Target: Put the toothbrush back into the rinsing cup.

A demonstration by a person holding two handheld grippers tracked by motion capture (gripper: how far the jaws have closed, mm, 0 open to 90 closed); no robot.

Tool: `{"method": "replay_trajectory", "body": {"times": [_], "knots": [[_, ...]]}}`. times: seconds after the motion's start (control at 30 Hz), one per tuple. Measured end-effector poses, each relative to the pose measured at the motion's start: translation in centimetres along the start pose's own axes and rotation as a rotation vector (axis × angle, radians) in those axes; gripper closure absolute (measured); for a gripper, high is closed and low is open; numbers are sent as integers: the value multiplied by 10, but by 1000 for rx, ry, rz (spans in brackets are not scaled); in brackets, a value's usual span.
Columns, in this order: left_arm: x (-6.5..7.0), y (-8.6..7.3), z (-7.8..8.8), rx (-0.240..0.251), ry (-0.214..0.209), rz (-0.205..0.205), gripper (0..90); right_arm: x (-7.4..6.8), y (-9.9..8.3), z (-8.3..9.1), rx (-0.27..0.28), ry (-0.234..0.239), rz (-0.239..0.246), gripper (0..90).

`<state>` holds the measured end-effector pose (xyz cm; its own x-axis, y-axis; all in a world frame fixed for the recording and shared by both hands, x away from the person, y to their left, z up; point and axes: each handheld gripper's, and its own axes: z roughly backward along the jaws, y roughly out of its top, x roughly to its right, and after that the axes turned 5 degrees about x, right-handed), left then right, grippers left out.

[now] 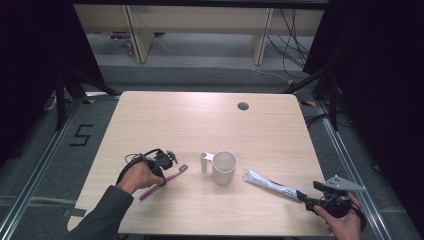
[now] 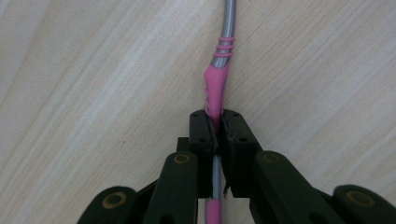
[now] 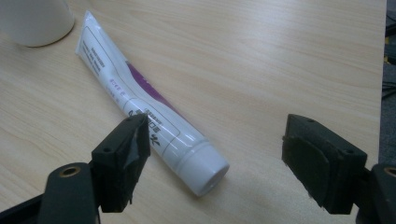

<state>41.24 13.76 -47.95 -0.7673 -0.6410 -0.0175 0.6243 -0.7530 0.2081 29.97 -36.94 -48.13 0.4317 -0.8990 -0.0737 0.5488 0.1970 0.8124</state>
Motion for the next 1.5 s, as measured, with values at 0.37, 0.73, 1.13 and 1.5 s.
{"method": "replay_trajectory", "body": {"times": [0.37, 0.73, 1.13, 1.5], "knots": [[-5, -5, 14, 113, -21, 5, 831, 0, 0, 1, 6, -2, -21, 243], [-16, -13, 36, 325, -19, 58, 831, 0, 0, 1, 9, -3, -19, 243], [-16, -22, 44, 563, 4, 111, 831, 3, 0, 1, 15, -13, 13, 243], [-8, -27, 49, 848, 57, 178, 831, 3, 0, 0, 22, -13, 17, 244]]}}
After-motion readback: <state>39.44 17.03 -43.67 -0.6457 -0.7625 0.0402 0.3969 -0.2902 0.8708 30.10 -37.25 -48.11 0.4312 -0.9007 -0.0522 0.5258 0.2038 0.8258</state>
